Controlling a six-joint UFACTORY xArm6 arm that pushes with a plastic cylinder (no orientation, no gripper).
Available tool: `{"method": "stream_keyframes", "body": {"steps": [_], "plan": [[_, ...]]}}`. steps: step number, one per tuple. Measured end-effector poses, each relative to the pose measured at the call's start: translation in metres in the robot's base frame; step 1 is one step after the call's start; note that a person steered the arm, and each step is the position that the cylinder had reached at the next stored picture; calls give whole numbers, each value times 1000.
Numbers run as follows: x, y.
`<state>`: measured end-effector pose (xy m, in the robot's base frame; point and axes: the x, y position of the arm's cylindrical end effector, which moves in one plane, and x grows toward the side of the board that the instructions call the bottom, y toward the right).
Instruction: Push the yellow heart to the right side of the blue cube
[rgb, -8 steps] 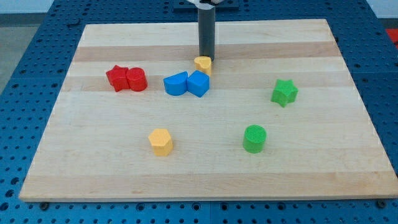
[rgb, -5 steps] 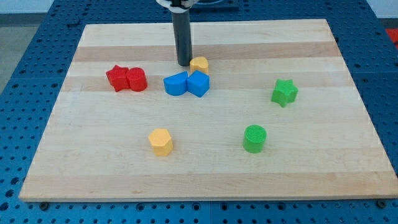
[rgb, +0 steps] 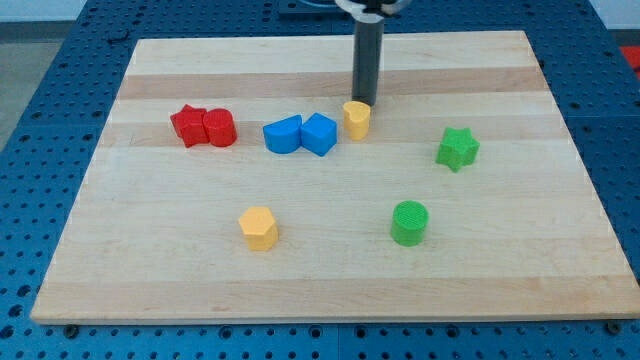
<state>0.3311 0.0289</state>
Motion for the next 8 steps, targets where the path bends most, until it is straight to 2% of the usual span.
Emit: {"method": "stream_keyframes", "body": {"steps": [2,4,5,7,8], "plan": [[11,-29],[19,18],[42,18],[32,31],[53,36]]}}
